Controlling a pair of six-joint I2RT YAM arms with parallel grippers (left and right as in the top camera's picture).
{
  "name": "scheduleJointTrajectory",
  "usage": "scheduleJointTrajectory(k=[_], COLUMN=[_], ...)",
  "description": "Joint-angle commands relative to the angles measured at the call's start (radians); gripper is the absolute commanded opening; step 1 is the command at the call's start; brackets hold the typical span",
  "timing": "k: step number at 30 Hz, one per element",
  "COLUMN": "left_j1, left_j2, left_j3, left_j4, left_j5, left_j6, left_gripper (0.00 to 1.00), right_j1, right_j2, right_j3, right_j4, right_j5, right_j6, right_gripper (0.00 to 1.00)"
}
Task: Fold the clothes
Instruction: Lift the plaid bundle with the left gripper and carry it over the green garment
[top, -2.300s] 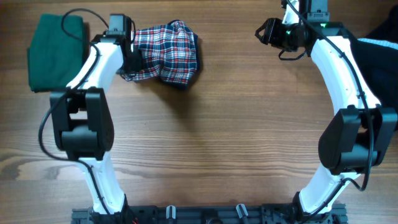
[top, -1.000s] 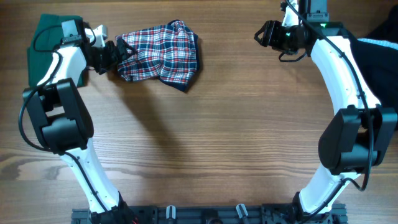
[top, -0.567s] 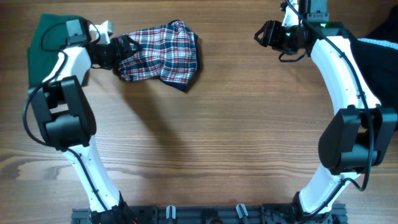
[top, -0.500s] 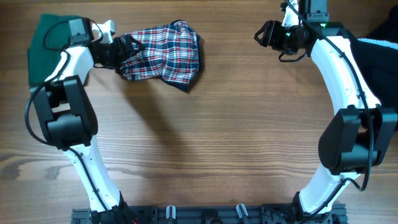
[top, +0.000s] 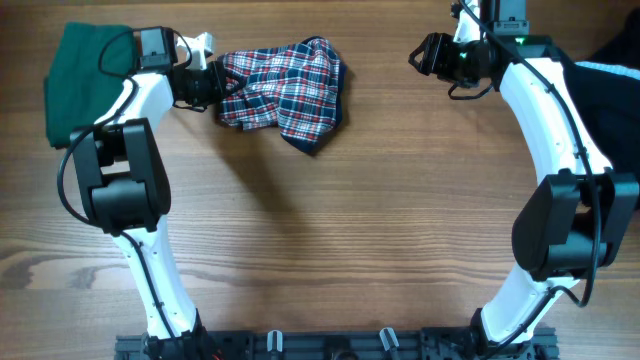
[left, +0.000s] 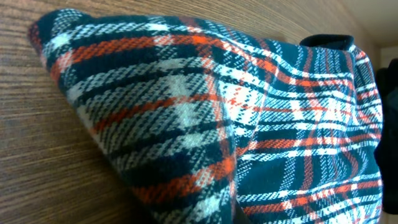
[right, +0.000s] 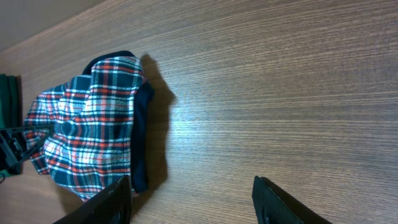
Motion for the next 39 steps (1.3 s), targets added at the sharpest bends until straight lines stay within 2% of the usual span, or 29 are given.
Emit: scheduleJointTrajectory(k=[1,12,19,29,39], left_j1=[-0.006,-0.006,-0.006,0.032,0.155], left_j2=[0.016,-0.201,-0.298,-0.319,-0.319], left_j3=[0.020,0.197,0.251,0.252,0.252], left_j4=[-0.007,-0.011,-0.011,0.007,0.026], left_j5=[0.020,0.019,0.019,-0.024,-0.177], left_j6=[-0.068,-0.314,-0.378,-0.432,-0.606], left_gripper=[0.04,0.04,0.04,0.04,0.04], right_j1=[0.002,0.002,0.003,0.008,0.009], right_j2=[-0.001,-0.001,-0.001,-0.001,-0.001], right_j3=[0.009,0.009,0.009,0.009,0.009], right_j4=[0.003,0.000,-0.006,-0.048,-0.059], right_j5=[-0.020,-0.020,-0.020,-0.019,-0.020], right_j6=[-0.017,-0.018,-0.018,-0.024,-0.031], right_gripper=[0.63,0.63,0.63,0.63,0.63])
